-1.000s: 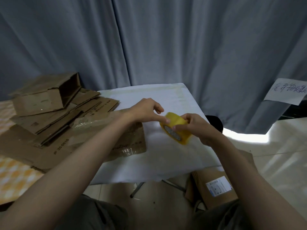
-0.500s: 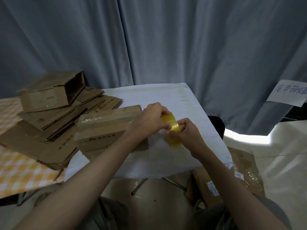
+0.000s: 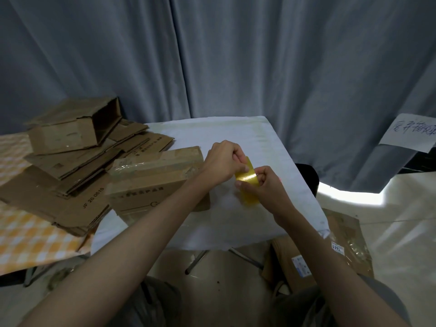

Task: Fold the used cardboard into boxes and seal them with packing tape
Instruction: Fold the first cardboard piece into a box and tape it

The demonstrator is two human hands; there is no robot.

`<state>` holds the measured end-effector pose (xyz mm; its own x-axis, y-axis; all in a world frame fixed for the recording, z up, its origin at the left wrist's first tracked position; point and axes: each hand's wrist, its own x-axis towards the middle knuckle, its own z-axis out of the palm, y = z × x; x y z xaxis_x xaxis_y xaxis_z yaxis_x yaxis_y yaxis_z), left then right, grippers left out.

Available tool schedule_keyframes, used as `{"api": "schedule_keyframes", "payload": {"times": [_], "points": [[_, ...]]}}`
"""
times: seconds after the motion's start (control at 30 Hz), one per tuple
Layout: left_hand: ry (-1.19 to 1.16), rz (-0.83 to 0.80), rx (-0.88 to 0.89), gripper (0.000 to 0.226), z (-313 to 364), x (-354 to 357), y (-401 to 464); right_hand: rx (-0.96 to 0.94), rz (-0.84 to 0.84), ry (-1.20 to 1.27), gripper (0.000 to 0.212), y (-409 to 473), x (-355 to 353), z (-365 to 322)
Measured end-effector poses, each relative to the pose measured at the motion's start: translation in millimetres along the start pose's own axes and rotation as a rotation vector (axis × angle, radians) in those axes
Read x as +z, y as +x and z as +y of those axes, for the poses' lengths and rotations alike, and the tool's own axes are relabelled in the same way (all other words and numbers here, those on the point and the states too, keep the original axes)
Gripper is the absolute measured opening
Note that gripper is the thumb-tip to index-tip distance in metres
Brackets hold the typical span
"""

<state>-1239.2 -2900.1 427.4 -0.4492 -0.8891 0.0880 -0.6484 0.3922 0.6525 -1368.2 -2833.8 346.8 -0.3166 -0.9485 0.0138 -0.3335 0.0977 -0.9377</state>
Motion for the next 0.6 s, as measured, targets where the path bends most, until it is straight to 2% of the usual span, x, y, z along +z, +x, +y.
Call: {"api": "schedule_keyframes", "payload": {"times": [0.07, 0.23, 0.33, 0.43, 0.6], "points": [[-0.002, 0.006, 0.006, 0.014, -0.6, -1.2, 2.3, 0.014, -0.034, 0.029, 0.046, -0.8, -3.6, -0.4], [0.033, 0.030, 0.063, 0.014, -2.1, -8.0, 8.0, 0.012, -0.218, 0.029, 0.018, -7.7, -16.5, -2.3], [0.040, 0.052, 0.086, 0.013, -1.7, -21.5, 12.4, 0.006, -0.273, 0.061, 0.017, -16.9, -24.1, -11.5], [0.036, 0.027, 0.111, 0.016, 3.2, -41.7, 14.0, -0.028, -0.182, 0.046, 0.032, -31.1, -27.1, -27.7], [-0.070, 0.012, 0.153, 0.017, 13.7, -76.0, 8.0, -0.070, 0.036, -0.086, 0.041, -53.6, -20.7, -65.2]]}}
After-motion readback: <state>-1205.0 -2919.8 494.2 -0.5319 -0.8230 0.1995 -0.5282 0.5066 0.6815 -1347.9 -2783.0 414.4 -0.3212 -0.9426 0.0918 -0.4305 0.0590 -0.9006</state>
